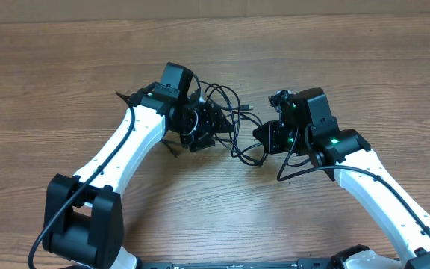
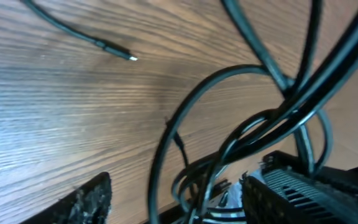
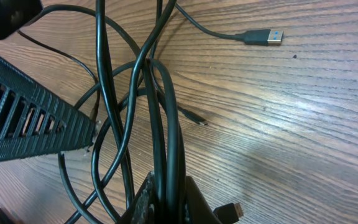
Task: Untangle cables
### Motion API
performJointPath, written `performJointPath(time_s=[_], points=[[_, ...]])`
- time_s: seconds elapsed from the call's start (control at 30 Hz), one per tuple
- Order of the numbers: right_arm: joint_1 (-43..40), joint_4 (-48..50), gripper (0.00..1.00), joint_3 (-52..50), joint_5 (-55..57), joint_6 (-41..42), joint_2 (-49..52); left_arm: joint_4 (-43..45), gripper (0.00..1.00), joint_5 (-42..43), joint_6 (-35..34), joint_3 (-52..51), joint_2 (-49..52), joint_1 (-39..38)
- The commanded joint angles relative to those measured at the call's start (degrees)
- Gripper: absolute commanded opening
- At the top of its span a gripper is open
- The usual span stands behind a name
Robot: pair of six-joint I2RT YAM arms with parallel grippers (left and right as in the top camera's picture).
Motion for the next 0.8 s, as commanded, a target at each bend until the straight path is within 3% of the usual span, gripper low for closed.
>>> performJointPath(time_s=[0.0, 0.1, 0.27, 0.3, 0.57, 0.77], points=[[-0.1, 0.6, 0.04, 1.5, -0.5, -0.5, -1.4, 0.9, 0.61, -0.1, -1.2, 0.0, 0.5, -2.3], [-0.1, 0.6, 0.04, 1.5, -0.5, -0.5, -1.4, 1.0, 0.52, -6.3, -1.4, 0.0, 0.5, -4.7], [-0.1, 0.6, 0.04, 1.5, -0.4, -0.5, -1.4, 1.0, 0.08, -11.4, -2.6, 0.0, 0.5, -8.0], [-0.1, 0.6, 0.04, 1.5, -0.4, -0.5, -1.4, 1.0, 0.04, -11.8, -2.5, 0.0, 0.5, -8.1], [-0.1, -3.1, 0.04, 1.5, 4.6, -0.5, -1.4, -0.1, 0.04, -10.6, -2.5, 0.1, 0.4, -3.6], [-0.1, -9.9, 0.04, 1.1, 5.2, -0.5, -0.9, 2.2, 0.04, -2.2, -2.6, 0.2, 0.4, 3.7]])
